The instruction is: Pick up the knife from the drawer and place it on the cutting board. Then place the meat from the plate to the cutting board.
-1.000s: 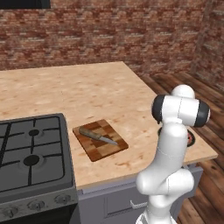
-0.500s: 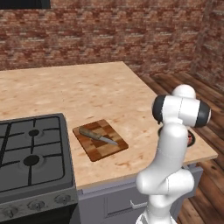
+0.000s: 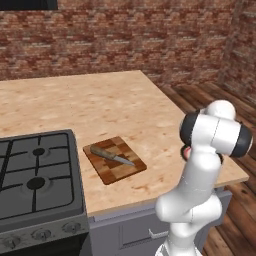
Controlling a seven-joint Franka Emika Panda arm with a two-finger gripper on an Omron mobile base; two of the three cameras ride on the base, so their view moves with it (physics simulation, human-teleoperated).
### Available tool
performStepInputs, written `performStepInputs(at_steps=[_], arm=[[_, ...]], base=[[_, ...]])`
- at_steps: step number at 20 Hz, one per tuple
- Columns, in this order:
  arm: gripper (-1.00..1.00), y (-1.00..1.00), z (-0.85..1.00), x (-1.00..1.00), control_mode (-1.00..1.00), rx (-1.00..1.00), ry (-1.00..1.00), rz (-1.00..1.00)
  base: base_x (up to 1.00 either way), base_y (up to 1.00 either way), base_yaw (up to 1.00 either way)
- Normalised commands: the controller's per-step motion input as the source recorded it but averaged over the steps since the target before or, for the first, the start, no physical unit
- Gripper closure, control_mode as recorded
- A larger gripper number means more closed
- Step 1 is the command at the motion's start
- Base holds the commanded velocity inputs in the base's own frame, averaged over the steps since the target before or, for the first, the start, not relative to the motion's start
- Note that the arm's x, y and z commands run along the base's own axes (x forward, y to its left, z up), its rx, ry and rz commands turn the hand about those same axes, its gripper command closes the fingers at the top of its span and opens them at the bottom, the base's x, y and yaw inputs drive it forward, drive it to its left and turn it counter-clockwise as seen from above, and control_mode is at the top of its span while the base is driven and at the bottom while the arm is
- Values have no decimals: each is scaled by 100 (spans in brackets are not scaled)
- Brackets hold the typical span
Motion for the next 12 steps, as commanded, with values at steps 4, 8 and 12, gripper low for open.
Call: performStepInputs(at_steps=[4,8,12], arm=[[100,21,79,-13,-100,-3,0,0],[100,40,81,0,-100,-9,10,0],[100,39,83,0,-100,-9,16,0]], base=[[0,0,0],[0,0,0],[0,0,0]])
